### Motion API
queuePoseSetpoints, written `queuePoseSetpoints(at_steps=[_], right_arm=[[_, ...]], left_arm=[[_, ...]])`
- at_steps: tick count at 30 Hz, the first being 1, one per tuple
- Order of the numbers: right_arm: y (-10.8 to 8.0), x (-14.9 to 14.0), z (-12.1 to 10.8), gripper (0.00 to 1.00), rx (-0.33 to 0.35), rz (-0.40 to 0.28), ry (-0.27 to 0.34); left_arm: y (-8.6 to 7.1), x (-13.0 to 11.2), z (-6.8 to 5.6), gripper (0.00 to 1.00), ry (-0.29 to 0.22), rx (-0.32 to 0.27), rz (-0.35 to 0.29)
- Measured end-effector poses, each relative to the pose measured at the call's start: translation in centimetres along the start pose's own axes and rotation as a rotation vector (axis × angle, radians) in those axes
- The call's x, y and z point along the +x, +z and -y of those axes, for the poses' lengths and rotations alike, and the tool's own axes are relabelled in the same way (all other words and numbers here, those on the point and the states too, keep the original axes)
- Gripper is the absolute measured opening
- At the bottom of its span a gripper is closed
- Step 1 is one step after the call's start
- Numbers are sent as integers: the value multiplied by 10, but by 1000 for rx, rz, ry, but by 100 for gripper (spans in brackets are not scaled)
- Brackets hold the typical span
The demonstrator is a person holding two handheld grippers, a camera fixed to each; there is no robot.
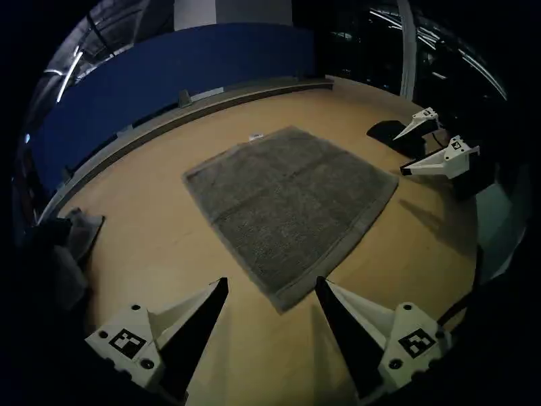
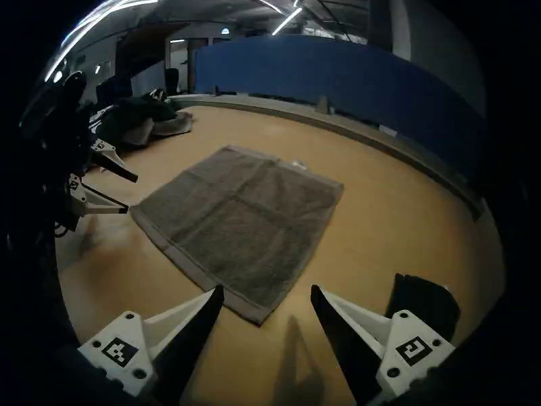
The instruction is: Fold towel
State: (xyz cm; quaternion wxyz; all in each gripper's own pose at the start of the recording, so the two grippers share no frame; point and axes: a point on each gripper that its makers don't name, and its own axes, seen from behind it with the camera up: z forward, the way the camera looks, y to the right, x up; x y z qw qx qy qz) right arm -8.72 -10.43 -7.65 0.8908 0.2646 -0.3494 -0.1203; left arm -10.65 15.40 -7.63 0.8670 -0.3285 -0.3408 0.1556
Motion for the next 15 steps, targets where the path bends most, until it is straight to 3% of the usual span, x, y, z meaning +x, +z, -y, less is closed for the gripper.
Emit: queuePoseSetpoints(at_steps=[10, 15], right_arm=[[6, -22, 5, 94, 29, 81, 13], [8, -32, 8, 81, 42, 119, 12]], left_arm=[[6, -10, -11, 93, 7, -24, 70], [8, -16, -17, 86, 6, -35, 103]])
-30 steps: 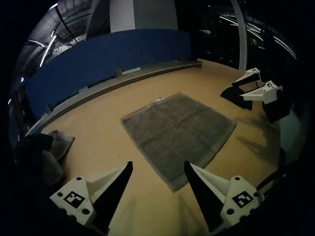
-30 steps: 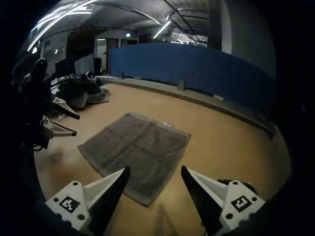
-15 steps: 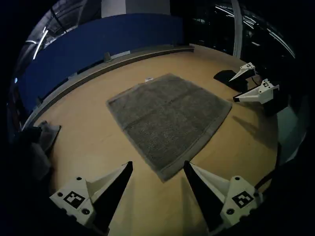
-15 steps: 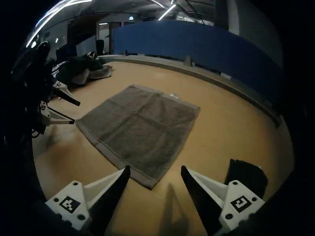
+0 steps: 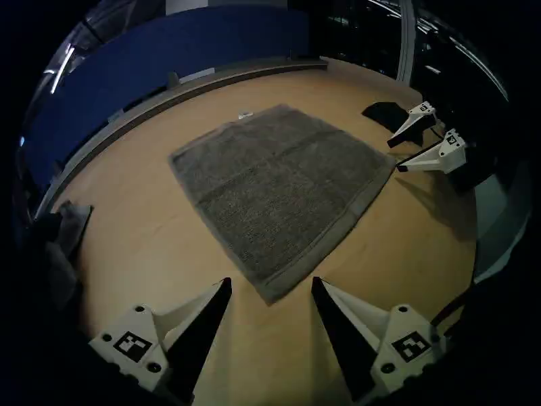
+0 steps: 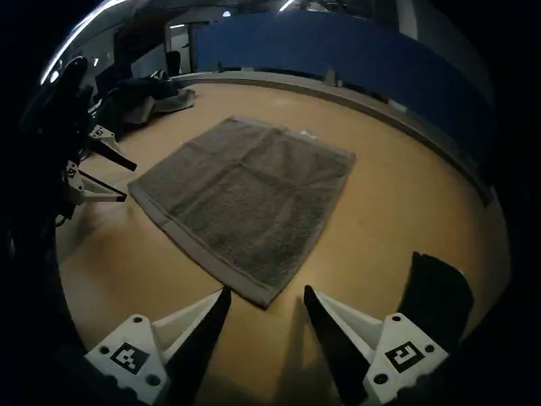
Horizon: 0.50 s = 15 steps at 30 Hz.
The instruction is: Fold towel
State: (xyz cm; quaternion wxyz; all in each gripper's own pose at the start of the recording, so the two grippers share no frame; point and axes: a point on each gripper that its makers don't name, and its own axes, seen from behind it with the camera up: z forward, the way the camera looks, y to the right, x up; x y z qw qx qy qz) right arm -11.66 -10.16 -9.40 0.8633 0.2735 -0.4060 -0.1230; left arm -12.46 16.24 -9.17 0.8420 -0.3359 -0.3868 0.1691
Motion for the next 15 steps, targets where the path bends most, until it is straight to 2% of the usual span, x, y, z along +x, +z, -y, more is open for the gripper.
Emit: queuePoseSetpoints(at_steps=[3, 9, 13, 15], right_arm=[[1, -4, 3, 75, 13, 11, 8], [4, -8, 8, 54, 42, 22, 33], [5, -8, 6, 52, 35, 23, 38], [6, -8, 4, 47, 31, 23, 36]], left_arm=[[1, -4, -5, 78, -1, -8, 23], [5, -8, -9, 55, -21, -12, 43], [6, -7, -8, 52, -19, -8, 48], [6, -7, -8, 48, -11, -9, 50]])
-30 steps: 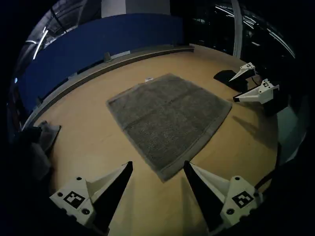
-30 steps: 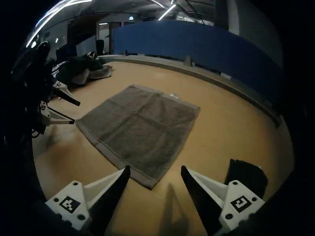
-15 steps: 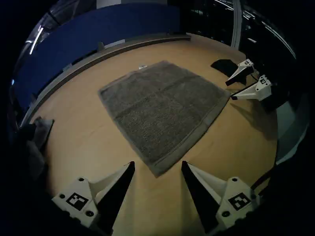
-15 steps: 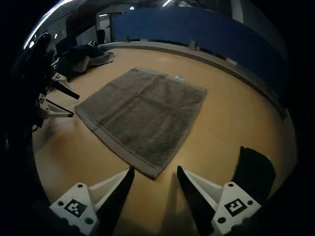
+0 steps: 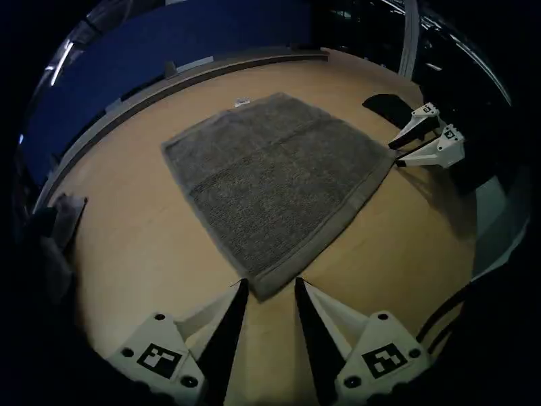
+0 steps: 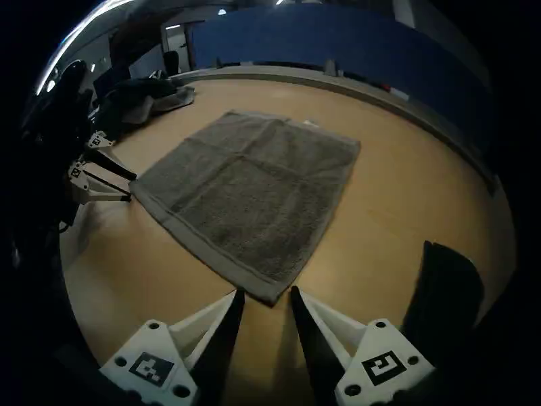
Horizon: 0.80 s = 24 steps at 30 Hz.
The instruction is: Fold towel
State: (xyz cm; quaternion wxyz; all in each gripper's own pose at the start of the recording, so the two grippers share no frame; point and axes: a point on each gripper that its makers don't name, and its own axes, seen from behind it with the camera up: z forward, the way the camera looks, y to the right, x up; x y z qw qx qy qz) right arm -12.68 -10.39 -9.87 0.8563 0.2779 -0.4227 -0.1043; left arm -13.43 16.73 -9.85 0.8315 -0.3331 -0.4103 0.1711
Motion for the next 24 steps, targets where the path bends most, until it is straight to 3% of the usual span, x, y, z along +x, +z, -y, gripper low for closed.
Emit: queuePoseSetpoints(at_steps=[2, 4, 10, 16, 24], right_arm=[[1, 0, -2, 35, -10, 0, -4], [2, 0, -3, 30, -16, 0, -6], [2, 0, -7, 23, -18, 1, 9], [0, 1, -8, 13, -22, 1, 9], [-3, 4, -8, 6, -17, 0, 1]], left_arm=[[0, 0, -1, 41, 6, 1, 3], [0, 0, -2, 36, 10, 4, 6], [0, 1, -3, 29, 12, 10, 12], [3, 2, 1, 10, 31, 32, 21], [1, 3, 2, 8, 35, 32, 23]])
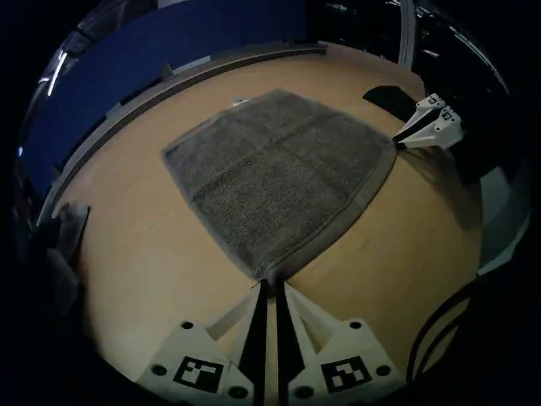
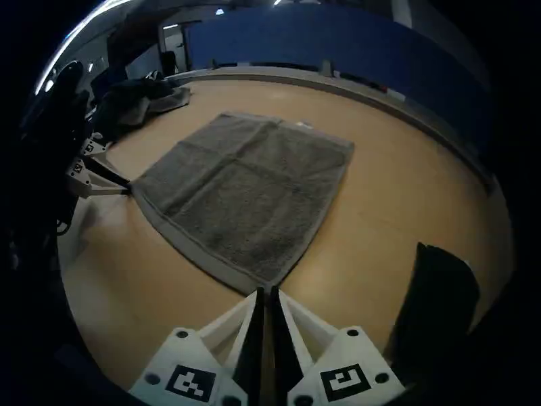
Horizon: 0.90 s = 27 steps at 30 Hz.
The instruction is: Fold towel
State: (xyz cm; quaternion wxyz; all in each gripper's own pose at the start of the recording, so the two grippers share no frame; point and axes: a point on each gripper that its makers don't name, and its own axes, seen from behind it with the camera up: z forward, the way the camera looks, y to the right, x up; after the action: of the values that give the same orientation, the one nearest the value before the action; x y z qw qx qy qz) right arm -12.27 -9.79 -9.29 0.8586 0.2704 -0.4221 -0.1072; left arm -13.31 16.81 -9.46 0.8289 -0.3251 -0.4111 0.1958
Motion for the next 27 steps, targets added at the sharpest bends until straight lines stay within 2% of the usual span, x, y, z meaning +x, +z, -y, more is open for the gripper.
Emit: queuePoseSetpoints(at_steps=[6, 27], right_arm=[[-2, 2, 0, 1, -5, -7, -10], [-12, 8, -3, 0, -2, -19, 33]], left_arm=[[-1, 2, 0, 8, -20, -9, -7], [-6, 11, 0, 8, -22, -10, -22]])
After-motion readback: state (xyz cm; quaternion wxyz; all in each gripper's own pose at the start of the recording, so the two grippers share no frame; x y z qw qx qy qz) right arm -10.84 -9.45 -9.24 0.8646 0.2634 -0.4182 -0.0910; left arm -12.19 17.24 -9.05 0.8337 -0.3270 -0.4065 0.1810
